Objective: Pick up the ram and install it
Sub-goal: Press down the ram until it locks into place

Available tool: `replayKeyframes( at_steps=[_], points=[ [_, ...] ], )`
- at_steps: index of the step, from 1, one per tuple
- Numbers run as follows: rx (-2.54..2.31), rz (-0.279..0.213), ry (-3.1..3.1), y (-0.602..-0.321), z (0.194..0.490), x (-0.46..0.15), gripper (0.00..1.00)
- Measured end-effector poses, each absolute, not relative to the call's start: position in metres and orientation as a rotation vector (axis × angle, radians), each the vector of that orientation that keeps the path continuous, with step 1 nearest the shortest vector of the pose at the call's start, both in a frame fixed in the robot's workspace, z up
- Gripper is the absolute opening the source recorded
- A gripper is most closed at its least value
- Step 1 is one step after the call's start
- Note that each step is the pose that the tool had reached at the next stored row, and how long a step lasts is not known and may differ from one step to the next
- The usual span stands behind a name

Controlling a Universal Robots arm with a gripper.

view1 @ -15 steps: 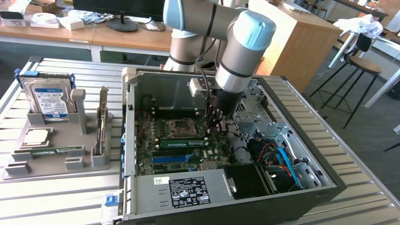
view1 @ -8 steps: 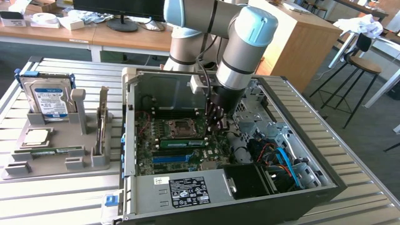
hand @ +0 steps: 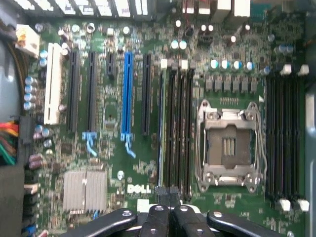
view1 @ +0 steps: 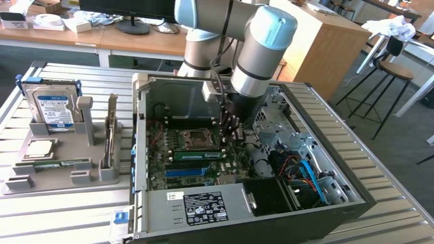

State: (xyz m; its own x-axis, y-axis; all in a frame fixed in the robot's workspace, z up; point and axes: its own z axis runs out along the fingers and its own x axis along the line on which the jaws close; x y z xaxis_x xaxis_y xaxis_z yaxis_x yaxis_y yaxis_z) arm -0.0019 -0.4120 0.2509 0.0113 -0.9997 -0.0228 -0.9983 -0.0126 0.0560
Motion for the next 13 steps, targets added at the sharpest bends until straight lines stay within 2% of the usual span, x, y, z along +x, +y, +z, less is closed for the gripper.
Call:
replayKeyframes(
  at_steps=[13],
  points=[
    [2.218,-0.085,-2.192,-0.412,0.251,-0.043,0.1]
  ],
)
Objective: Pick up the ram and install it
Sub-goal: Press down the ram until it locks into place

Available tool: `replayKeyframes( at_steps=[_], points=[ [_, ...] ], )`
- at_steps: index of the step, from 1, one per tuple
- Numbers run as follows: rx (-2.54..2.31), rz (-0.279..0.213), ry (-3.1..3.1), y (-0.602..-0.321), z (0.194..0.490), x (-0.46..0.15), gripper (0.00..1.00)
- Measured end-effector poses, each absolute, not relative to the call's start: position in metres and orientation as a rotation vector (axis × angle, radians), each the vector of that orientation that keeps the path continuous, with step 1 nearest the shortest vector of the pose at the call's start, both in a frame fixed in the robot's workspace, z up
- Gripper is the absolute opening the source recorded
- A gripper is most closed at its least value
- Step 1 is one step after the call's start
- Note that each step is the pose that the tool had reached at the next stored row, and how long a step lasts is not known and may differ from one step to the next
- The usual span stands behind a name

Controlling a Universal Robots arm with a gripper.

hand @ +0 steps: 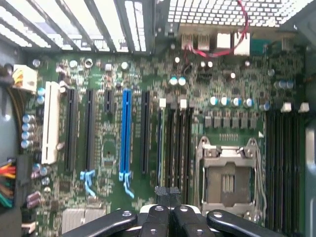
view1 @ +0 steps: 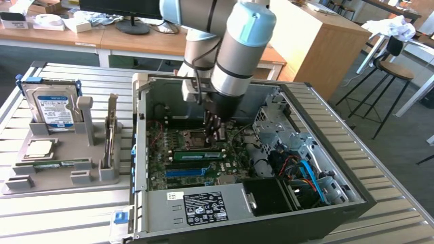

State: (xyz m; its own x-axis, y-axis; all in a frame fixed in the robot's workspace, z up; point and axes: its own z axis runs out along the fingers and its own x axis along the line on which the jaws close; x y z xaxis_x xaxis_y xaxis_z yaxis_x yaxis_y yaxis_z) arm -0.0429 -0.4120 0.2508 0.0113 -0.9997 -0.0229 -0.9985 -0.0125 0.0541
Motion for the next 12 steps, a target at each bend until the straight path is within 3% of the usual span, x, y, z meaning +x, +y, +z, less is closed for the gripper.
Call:
replayKeyframes(
  at_steps=[12],
  points=[
    [2.218,-0.084,-2.192,-0.412,0.251,-0.071,0.1]
  ],
)
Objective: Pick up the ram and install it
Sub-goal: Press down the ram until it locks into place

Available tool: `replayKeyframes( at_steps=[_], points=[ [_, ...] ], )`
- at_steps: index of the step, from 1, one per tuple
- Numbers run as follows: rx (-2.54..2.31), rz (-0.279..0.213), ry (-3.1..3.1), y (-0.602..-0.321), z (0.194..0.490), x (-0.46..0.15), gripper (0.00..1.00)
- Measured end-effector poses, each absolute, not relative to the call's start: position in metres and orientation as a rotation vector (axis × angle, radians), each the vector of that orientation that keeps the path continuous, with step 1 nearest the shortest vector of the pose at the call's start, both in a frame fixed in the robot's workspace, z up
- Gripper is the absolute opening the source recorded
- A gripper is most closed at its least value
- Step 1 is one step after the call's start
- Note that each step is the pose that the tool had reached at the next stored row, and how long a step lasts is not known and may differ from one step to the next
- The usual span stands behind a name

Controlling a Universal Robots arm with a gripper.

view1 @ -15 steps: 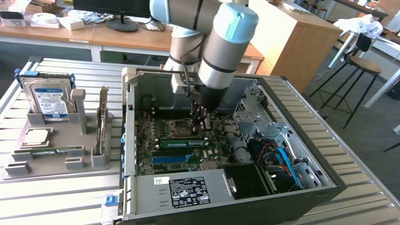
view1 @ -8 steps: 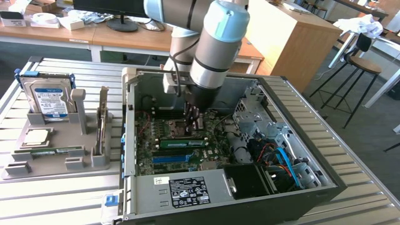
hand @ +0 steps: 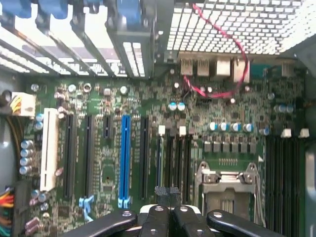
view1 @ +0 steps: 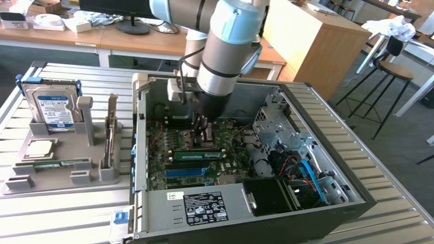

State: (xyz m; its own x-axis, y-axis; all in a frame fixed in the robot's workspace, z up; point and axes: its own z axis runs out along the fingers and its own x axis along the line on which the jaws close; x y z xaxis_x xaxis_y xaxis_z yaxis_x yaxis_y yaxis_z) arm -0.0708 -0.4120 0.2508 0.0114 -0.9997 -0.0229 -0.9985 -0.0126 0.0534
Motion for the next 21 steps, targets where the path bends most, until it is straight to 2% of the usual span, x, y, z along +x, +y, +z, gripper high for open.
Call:
replayKeyframes(
  at_steps=[21],
  points=[
    [2.218,-0.084,-2.192,-0.4168,0.2506,-0.0798,0.1]
  ],
)
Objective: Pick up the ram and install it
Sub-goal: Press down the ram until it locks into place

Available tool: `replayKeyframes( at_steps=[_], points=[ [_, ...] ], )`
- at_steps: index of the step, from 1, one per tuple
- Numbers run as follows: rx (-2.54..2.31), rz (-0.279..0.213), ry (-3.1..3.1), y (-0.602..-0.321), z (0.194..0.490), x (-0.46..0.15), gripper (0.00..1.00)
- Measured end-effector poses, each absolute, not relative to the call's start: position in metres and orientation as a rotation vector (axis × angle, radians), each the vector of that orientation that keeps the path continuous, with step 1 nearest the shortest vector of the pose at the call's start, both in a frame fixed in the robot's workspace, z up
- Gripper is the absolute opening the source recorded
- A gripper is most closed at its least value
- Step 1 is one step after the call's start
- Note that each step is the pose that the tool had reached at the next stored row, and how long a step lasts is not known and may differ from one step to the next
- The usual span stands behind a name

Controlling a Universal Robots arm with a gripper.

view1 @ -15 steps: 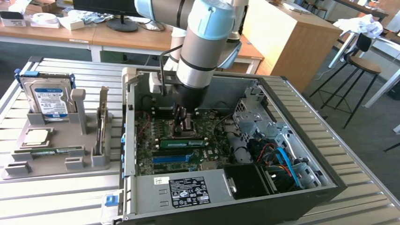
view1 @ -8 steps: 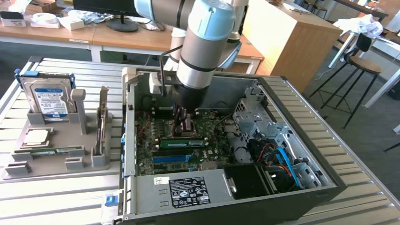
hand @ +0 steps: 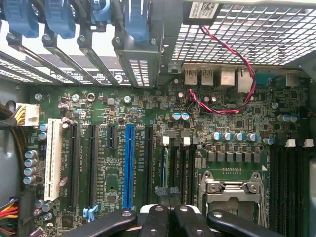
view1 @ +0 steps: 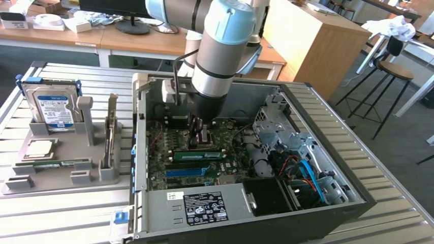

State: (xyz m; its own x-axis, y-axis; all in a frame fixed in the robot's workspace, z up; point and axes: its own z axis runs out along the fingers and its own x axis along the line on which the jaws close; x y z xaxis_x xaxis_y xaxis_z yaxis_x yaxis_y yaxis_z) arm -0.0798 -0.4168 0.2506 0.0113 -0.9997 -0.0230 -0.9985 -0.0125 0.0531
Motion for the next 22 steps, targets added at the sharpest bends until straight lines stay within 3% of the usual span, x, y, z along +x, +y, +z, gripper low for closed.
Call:
replayKeyframes(
  at_steps=[22],
  points=[
    [2.218,-0.084,-2.192,-0.4175,0.2405,-0.0798,0.1]
  ],
)
